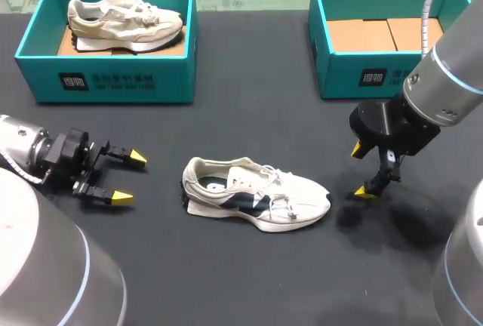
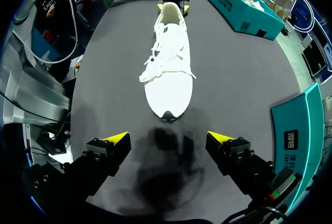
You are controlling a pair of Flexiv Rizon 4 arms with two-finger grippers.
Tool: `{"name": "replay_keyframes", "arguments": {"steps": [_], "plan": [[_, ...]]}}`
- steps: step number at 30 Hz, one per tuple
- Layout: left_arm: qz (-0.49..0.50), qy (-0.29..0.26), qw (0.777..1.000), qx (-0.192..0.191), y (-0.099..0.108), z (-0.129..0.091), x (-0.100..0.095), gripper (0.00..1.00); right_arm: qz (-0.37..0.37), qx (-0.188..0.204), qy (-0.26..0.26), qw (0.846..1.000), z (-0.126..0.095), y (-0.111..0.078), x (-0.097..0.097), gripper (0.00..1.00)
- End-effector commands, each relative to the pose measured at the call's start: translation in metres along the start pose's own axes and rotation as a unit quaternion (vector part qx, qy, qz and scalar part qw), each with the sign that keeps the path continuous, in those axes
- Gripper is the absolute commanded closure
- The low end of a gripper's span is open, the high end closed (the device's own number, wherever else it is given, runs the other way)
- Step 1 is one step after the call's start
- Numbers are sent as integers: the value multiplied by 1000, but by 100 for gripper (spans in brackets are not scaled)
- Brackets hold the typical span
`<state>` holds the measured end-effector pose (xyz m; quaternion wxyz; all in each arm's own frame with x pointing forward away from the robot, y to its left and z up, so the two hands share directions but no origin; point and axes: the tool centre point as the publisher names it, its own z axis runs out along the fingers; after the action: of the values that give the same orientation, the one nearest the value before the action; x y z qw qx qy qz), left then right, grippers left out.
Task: Take the shoe out of the shoebox, open the shoe tongue, remove and reinsert the insole, then place the shoe into the shoebox
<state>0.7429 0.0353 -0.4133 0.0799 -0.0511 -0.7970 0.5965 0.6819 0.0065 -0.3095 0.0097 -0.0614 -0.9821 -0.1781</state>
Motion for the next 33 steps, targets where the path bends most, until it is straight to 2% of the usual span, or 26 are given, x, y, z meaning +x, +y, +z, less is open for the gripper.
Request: {"name": "replay_keyframes", "arguments": {"steps": [1,20,33], "plan": [[3,-9,1000,-5,-9,18,4,0,0,0,-1,1000,1,0,1,0],[-6,-15,1000,6,-24,65,-5,0,0,0,-1,1000,1,0,1,0],[-8,7,1000,18,-31,94,-10,0,0,0,-1,1000,1,0,1,0]]}}
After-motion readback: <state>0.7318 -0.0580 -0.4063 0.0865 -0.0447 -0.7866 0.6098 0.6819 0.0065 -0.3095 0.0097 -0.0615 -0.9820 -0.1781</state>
